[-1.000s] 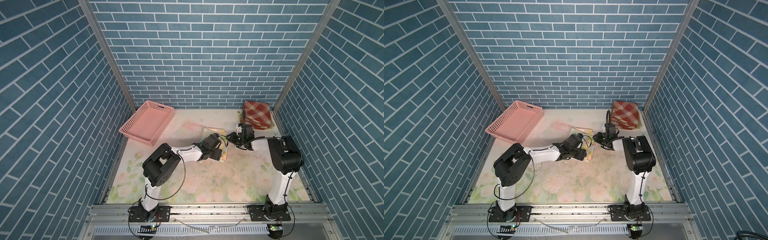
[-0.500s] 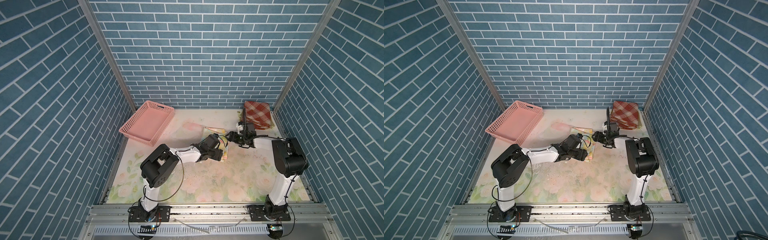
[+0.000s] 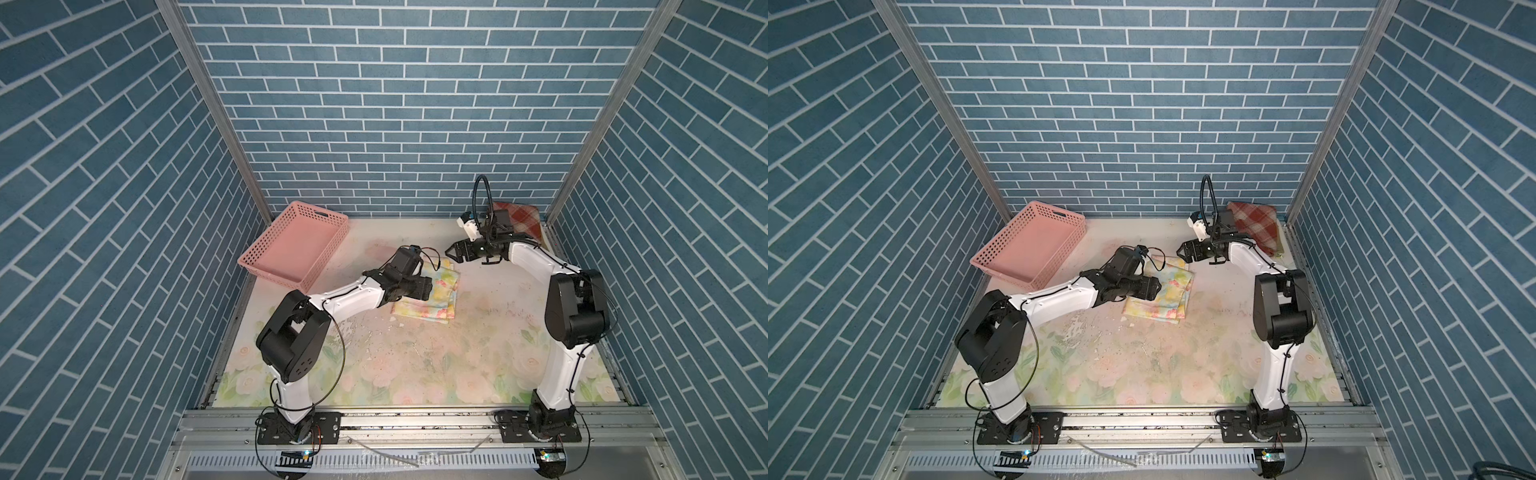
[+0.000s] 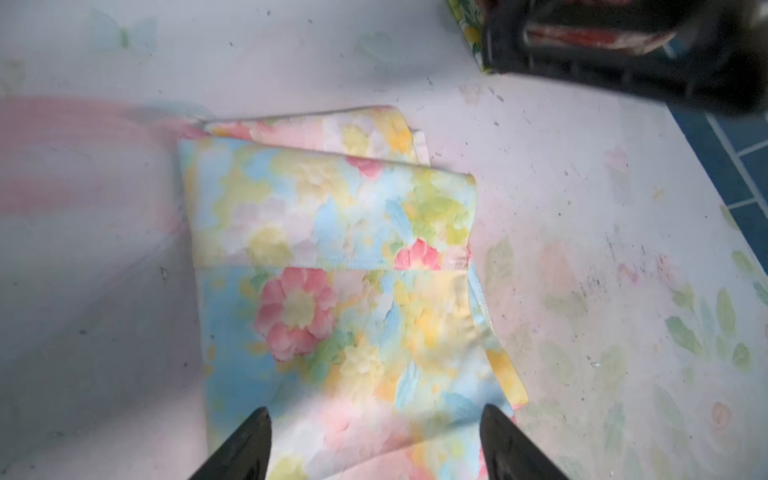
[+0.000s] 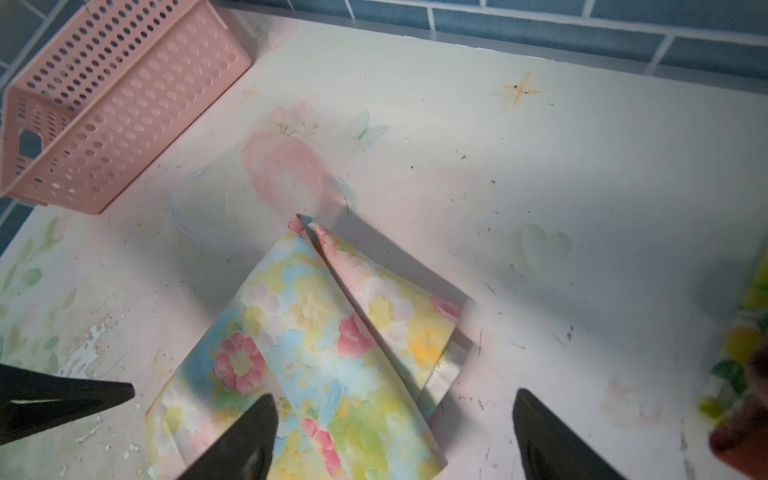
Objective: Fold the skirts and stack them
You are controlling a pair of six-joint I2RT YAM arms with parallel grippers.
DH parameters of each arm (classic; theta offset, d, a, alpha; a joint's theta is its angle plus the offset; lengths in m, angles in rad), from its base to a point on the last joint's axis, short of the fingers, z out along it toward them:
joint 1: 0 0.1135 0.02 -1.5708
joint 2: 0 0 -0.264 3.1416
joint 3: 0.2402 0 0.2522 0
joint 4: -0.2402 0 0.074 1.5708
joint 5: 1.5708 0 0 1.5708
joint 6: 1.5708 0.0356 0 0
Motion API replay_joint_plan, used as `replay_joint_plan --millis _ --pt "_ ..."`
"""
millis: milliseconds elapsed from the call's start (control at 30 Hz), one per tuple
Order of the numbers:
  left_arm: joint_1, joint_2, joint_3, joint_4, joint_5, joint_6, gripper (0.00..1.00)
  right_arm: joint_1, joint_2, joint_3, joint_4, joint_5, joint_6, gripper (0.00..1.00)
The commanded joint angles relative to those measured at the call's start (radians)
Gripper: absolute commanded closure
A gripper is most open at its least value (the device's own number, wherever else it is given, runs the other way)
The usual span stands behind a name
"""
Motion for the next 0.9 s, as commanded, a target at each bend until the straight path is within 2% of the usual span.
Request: replay_joint_plan --millis 0,233,467,700,867 --pt "-0.004 -0.001 -0.053 0.01 0.02 0.014 0.2 0.006 0.107 0.115 -0.203 -0.047 -0.231 0.12" --pt "0.031 -0.034 -0.109 0.043 0.026 0.011 0.2 0.03 0.295 0.354 -0.384 -0.021 -0.387 0.11" --pt "0.058 -0.039 -0.129 0.066 0.05 0.009 0.21 0.068 0.411 0.531 -0.523 -0.003 -0.53 0.08" --pt "0.07 -0.029 -0.14 0.082 0.078 0.003 0.21 0.081 0.47 0.622 -0.617 -0.022 -0.618 0.07" --pt "0.084 -0.029 -0.147 0.09 0.092 -0.003 0.21 0.104 0.504 0.648 -0.674 0.057 -0.682 0.07"
